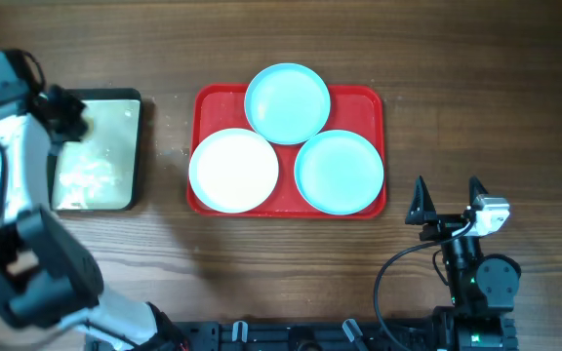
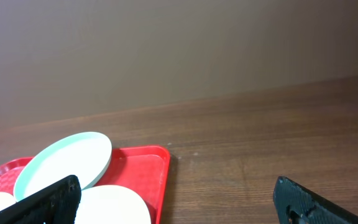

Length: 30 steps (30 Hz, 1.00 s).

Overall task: Clean dirty plates on tray and stack at the side
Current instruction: 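Lift the sponge and carry it with the left gripper to the white plate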

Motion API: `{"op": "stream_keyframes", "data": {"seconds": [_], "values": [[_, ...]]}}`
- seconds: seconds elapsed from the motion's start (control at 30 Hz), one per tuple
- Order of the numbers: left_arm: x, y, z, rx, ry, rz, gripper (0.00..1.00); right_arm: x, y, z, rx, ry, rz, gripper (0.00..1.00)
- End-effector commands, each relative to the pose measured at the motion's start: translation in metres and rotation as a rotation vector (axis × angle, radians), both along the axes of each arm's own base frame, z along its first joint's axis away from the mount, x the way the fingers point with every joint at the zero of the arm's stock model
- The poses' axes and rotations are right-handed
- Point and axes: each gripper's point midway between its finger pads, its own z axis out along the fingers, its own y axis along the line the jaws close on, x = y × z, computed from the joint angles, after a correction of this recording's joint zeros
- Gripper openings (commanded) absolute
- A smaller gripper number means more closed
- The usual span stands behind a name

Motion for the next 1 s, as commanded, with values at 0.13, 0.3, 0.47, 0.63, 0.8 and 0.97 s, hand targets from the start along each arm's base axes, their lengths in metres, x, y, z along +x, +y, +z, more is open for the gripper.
{"op": "stream_keyframes", "data": {"seconds": [0.13,0.3,0.47,0.63,0.8,0.97], "values": [[-0.005,-0.006,0.048,0.004,-0.048,-0.018,0.04,0.0,-0.003,0.001,0.007,-0.006,-0.015,1.0],[-0.008,-0.002,0.034,0.086,-0.025,0.002,0.04,0.0,-0.003,0.001,0.007,-0.006,-0.015,1.0],[-0.025,-0.006,-0.011,0.023,0.106,0.0,0.04,0.0,-0.003,0.001,0.007,-0.006,-0.015,1.0],[-0.014,-0.047,0.123,-0.048,-0.258,-0.12,0.04,0.0,-0.003,0.001,0.007,-0.006,-0.015,1.0],[-0.042,-0.099,0.203,-0.109,-0.474,-0.253,0.04,0.0,-0.003,0.001,0.007,-0.006,-0.015,1.0],[-0.053,-0.204,0.129,-0.312,-0.235,-0.503,0.04,0.0,-0.003,0.001,0.007,-0.006,-0.015,1.0]]}}
